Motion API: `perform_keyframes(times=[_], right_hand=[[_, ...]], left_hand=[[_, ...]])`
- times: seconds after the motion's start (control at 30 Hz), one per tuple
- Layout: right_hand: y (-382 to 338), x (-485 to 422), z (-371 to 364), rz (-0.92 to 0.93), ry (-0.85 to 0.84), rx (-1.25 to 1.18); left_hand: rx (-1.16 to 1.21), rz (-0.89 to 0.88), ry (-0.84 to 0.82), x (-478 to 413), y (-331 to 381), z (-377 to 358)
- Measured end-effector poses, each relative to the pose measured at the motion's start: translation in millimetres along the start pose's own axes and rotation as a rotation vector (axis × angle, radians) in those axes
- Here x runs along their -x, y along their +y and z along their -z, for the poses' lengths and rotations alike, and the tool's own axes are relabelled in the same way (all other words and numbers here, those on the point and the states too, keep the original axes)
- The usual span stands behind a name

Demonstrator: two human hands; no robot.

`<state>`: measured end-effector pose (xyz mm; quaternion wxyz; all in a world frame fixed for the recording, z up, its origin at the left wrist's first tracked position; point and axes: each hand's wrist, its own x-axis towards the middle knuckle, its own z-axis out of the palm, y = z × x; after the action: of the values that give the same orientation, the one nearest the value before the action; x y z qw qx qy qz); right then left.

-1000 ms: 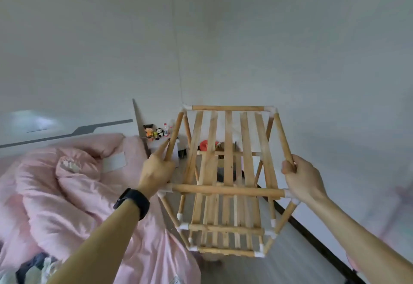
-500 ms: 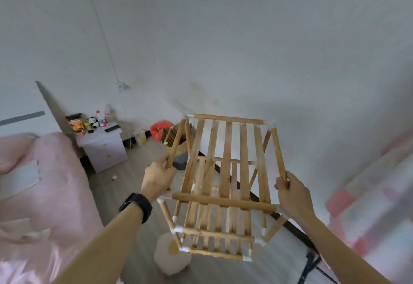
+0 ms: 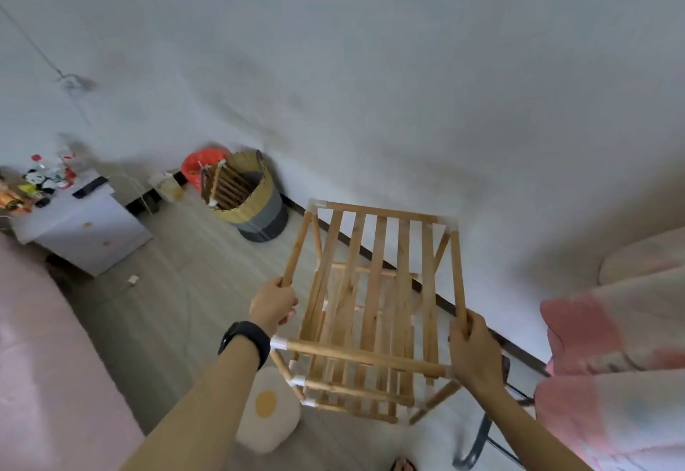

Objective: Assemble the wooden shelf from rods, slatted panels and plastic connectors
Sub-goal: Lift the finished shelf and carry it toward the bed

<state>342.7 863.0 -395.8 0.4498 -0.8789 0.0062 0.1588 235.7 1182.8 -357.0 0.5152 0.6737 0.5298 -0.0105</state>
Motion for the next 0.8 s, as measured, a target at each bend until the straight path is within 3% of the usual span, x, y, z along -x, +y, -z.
perform_keyframes(times=[0.27,0.4,0.47,0.57,0.8], right_hand=[[17,-88,-65,-0.296,0.09,-0.033],[26,-129,-99,-0.524,0.142,-0.101],[30,-154,-111,-0.716,0.111,-0.236],[46,-185,-132,-0.934,0.206,-0.388],[80,-223,-192,-1.001,0.366,-0.275]], left_hand=[[0.005,0.0,-0.106,-138,44,-65],[-0.058,0.013,-0.204,-204,62,-97],[-0.093,0.018,-0.232,-232,66,-115],[-0.172,0.024,-0.274,-270,67,-141],[-0.254,0.204,-0.34,-352,42,-190]])
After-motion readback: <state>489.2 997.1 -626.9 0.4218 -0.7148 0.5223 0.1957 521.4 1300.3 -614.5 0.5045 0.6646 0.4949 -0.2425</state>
